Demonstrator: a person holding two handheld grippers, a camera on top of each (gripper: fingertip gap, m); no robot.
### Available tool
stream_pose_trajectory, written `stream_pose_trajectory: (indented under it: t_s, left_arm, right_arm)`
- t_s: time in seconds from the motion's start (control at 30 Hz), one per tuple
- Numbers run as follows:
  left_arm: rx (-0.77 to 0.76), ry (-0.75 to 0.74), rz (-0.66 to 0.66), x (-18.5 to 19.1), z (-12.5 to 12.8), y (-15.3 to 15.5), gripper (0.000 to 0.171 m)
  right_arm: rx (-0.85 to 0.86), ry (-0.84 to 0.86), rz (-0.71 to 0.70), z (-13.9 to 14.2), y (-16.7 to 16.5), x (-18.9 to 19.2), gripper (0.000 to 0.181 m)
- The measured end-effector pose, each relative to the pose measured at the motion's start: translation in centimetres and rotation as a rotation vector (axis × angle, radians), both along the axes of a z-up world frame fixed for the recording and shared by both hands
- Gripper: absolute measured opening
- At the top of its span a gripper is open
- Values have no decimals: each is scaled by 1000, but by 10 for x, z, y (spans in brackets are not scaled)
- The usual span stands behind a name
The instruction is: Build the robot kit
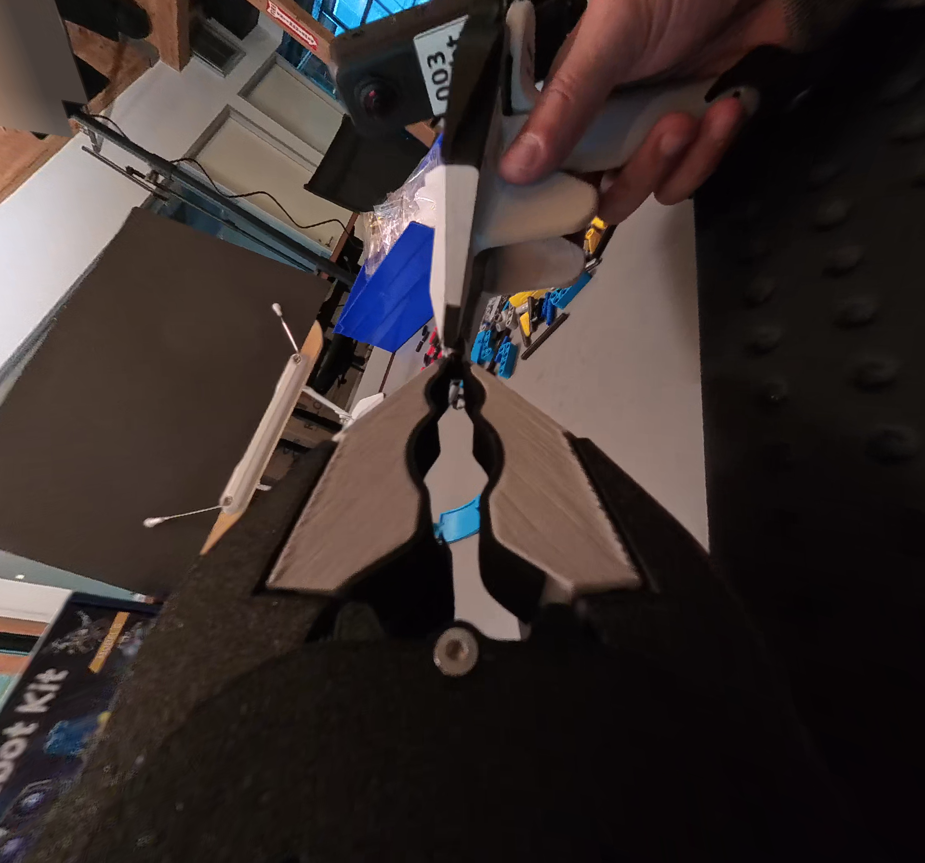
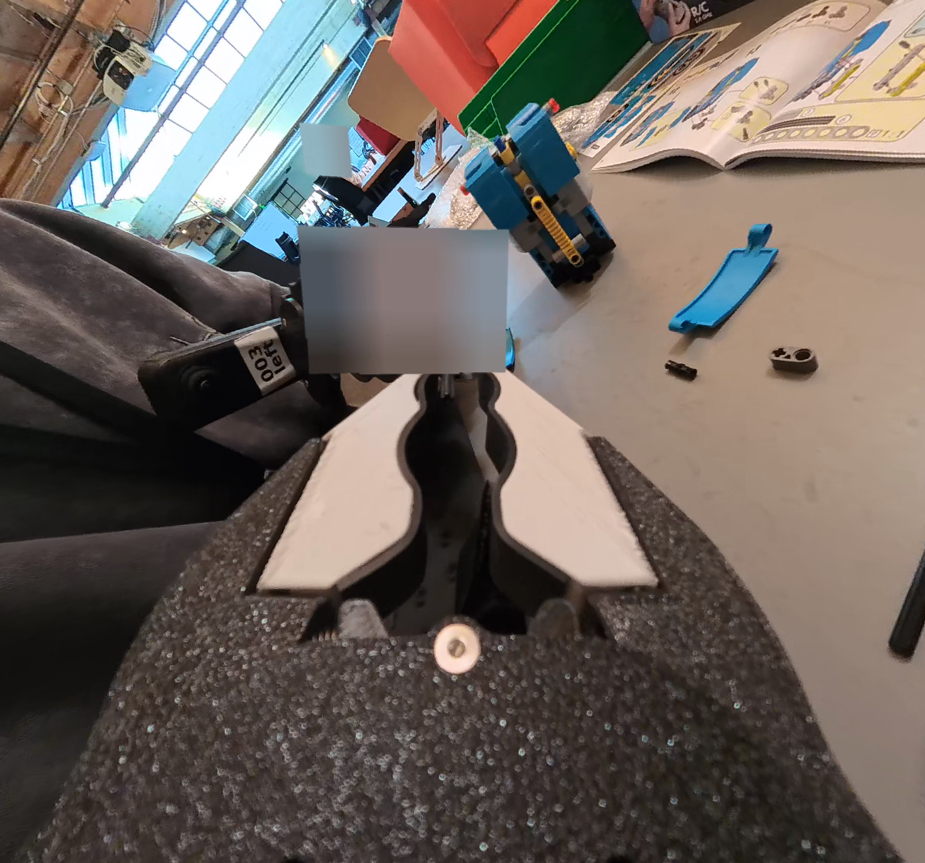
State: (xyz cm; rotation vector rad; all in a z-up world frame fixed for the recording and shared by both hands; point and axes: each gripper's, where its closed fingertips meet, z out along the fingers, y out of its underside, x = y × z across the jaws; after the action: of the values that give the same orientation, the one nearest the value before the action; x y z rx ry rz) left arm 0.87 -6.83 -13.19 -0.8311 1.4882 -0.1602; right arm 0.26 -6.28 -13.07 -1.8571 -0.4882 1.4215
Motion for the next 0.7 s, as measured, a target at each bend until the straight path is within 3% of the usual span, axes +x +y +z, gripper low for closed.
stream_pose_trajectory:
  t_s: [0.13, 0.3, 0.4, 0.57, 0.7]
  left_arm:
    - [-170, -33, 41, -27, 4, 7, 19]
    - [-738, -37, 160, -119, -2, 23, 19]
    - [-967, 94, 155, -158, -20, 14, 22]
    - [-832, 354, 168, -171, -61, 14, 24]
    - [-849, 396, 217, -183, -81, 32, 24]
  right_arm:
    - [5, -21, -3, -2, 0, -2, 15]
    - [34, -112, 15, -12, 1, -16, 15]
    - [37, -156, 60, -17, 0, -38, 15]
    - [16, -187, 136, -26, 1, -64, 15]
    - [15, -162, 158, -25, 1, -69, 15]
